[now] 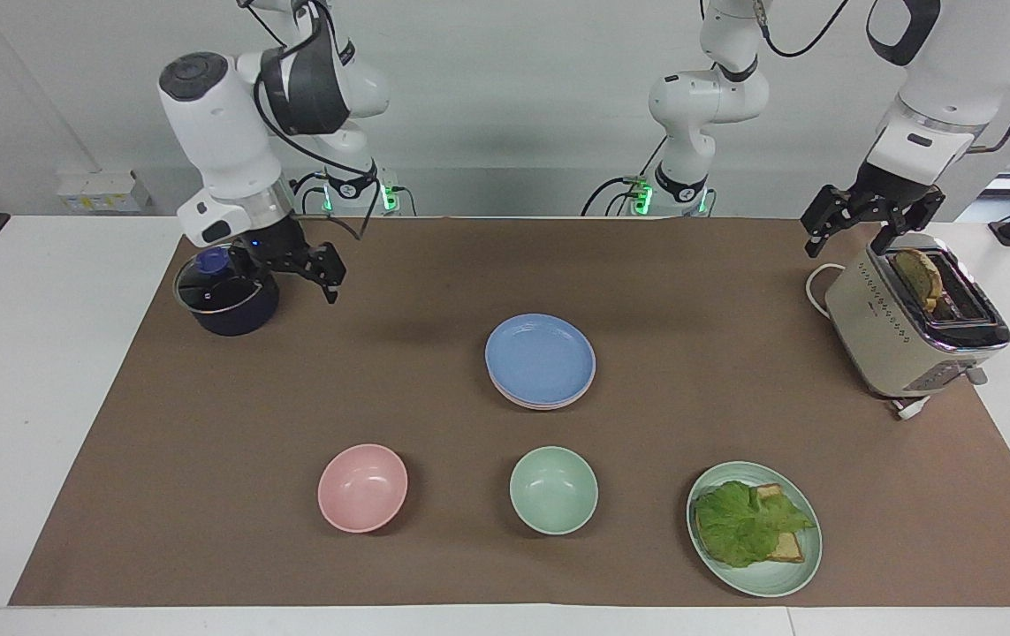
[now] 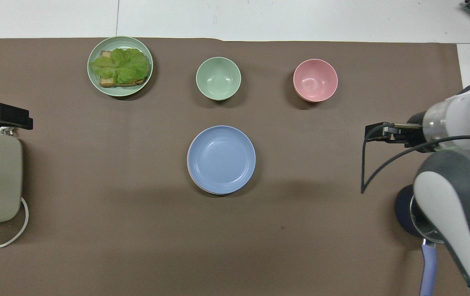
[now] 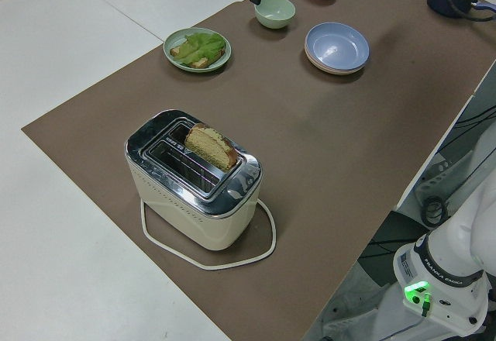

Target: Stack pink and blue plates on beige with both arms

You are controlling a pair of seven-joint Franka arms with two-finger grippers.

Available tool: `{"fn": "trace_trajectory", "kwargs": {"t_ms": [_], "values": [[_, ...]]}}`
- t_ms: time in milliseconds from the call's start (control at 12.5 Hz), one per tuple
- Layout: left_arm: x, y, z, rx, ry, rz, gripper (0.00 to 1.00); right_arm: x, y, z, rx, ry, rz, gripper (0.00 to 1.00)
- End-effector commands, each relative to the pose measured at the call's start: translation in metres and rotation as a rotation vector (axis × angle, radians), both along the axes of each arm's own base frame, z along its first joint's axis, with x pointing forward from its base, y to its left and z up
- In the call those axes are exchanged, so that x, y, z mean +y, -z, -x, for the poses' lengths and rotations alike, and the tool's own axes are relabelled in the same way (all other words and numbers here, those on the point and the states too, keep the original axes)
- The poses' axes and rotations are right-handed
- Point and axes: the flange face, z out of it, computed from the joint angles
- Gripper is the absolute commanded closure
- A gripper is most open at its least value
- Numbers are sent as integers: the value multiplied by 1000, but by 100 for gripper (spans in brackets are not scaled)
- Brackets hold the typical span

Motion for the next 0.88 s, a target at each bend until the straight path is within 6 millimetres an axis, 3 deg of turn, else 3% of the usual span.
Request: {"fn": "trace_trajectory", "kwargs": {"t_ms": [0, 320, 800], "values": [[4, -5, 4, 6, 5, -18, 0, -7, -41, -1, 11, -47, 31, 0], [2, -5, 5, 6, 8, -18, 0, -9, -77, 5, 68, -56, 85, 0], [3, -5, 5, 6, 6, -18, 0, -4, -77, 3, 70, -62, 68, 0]]}}
